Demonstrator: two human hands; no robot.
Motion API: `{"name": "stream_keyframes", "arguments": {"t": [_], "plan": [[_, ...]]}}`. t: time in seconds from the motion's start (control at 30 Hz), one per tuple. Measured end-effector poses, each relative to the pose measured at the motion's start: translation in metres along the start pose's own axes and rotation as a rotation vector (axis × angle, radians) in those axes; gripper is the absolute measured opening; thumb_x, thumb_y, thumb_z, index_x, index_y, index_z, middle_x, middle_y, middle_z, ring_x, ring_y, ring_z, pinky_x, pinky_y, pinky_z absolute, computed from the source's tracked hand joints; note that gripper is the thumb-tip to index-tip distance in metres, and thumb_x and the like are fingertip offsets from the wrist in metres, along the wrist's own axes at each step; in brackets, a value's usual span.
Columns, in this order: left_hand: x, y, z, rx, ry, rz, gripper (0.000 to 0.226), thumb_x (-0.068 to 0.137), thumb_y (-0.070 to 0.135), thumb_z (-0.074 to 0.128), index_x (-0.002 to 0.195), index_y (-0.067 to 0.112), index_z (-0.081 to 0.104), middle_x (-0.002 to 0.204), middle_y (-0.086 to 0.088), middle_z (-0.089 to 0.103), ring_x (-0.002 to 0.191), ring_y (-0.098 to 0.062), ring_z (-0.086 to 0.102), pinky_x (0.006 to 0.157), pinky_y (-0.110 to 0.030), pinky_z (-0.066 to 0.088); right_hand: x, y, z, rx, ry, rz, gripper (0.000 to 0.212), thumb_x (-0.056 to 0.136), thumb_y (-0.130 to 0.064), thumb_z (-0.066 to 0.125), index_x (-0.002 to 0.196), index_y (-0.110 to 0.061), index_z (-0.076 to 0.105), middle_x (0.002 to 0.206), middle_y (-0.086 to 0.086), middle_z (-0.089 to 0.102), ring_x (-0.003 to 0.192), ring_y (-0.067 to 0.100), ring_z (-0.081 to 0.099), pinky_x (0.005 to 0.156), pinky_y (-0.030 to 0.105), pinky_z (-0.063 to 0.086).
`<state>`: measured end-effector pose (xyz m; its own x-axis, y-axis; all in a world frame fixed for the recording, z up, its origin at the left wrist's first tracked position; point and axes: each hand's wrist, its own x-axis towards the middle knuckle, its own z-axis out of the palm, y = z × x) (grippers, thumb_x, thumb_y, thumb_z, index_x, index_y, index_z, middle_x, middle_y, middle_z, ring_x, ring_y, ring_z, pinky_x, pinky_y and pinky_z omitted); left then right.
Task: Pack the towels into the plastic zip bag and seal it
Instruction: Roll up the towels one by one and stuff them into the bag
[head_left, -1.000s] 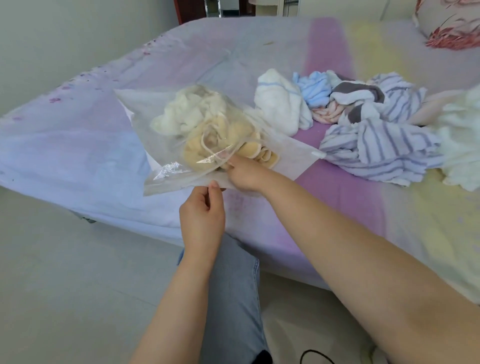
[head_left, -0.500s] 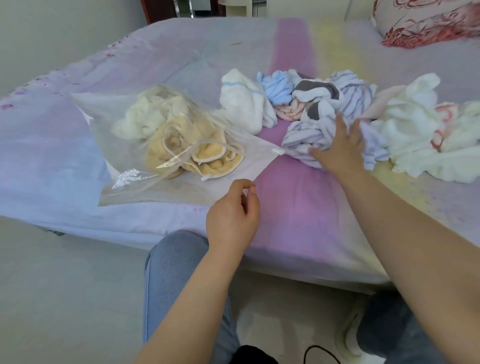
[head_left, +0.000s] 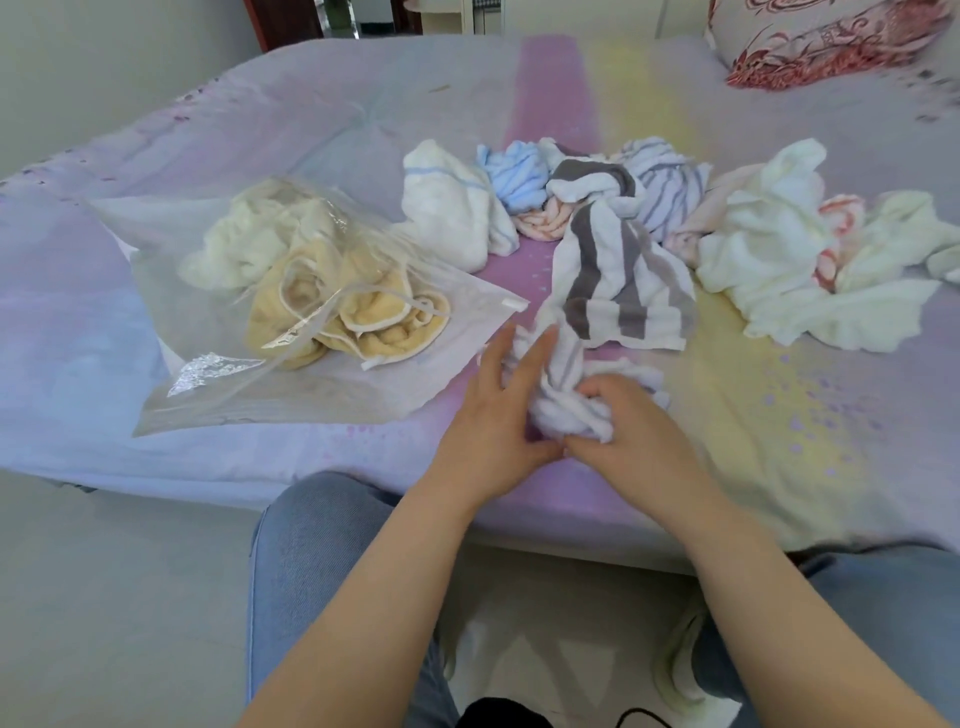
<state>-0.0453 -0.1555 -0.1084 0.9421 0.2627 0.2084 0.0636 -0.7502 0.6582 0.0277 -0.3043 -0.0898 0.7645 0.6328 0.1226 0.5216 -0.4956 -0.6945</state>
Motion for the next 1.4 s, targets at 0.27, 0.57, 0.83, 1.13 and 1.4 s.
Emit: {"name": "stream_keyframes", "arguments": {"t": [0.27, 0.57, 0.83, 1.13, 1.4], "plan": [[-0.005, -0.002, -0.009, -0.344, 0.145, -0.069, 0.039, 0.076, 0.027, 0.077, 0.104, 0.011, 0.055, 0.091, 0.016, 0.058, 0.086, 0.015, 0.057, 0.077, -0.009, 0.041, -0.012, -0.008, -0.025, 0.812, -0.184, -0.102, 0.041, 0.08, -0.032, 0.073, 0.119, -0.031, 0.062, 0.137, -0.015, 0.052, 0.127, 0.0, 0.048, 0.096, 0.02, 0.047], [-0.044, 0.008, -0.08, -0.479, -0.215, -0.102, 0.107, 0.085, 0.002, 0.066, 0.147, 0.052, -0.006, 0.154, 0.024, 0.024, 0.125, 0.008, 0.049, 0.1, -0.02, 0.046, 0.019, -0.057, 0.026, 0.657, -0.227, -0.199, 0.055, 0.08, -0.009, 0.071, 0.129, -0.021, 0.05, 0.131, -0.002, 0.055, 0.118, -0.002, 0.053, 0.096, 0.016, 0.045], [-0.058, -0.036, -0.16, 0.722, 0.527, -0.204, 0.054, 0.077, 0.032, 0.072, 0.125, 0.015, 0.055, 0.12, -0.009, 0.056, 0.108, -0.037, 0.049, 0.086, -0.047, 0.043, 0.066, -0.104, 0.066, 0.463, -0.196, -0.034, 0.045, 0.087, -0.018, 0.067, 0.124, -0.017, 0.04, 0.097, -0.018, 0.052, 0.092, 0.005, 0.053, 0.068, 0.005, 0.041], [-0.031, -0.02, -0.191, 0.059, 0.715, -0.305, 0.012, 0.087, 0.029, 0.062, 0.08, 0.023, 0.069, 0.078, 0.008, 0.07, 0.069, -0.017, 0.067, 0.066, -0.03, 0.053, 0.076, -0.148, 0.121, 0.815, 0.302, -0.106, 0.059, 0.088, -0.013, 0.056, 0.139, -0.002, 0.029, 0.137, 0.009, 0.04, 0.128, 0.019, 0.042, 0.108, 0.02, 0.035], [-0.036, -0.019, -0.189, -0.141, 0.718, -0.268, 0.004, 0.086, 0.028, 0.069, 0.087, 0.032, 0.068, 0.082, 0.011, 0.065, 0.073, -0.015, 0.063, 0.064, -0.019, 0.046, 0.097, -0.131, 0.107, 0.137, -0.482, -0.366, 0.036, 0.1, -0.036, 0.043, 0.133, -0.027, 0.054, 0.088, -0.014, 0.059, 0.089, 0.012, 0.055, 0.079, 0.022, 0.036]]}}
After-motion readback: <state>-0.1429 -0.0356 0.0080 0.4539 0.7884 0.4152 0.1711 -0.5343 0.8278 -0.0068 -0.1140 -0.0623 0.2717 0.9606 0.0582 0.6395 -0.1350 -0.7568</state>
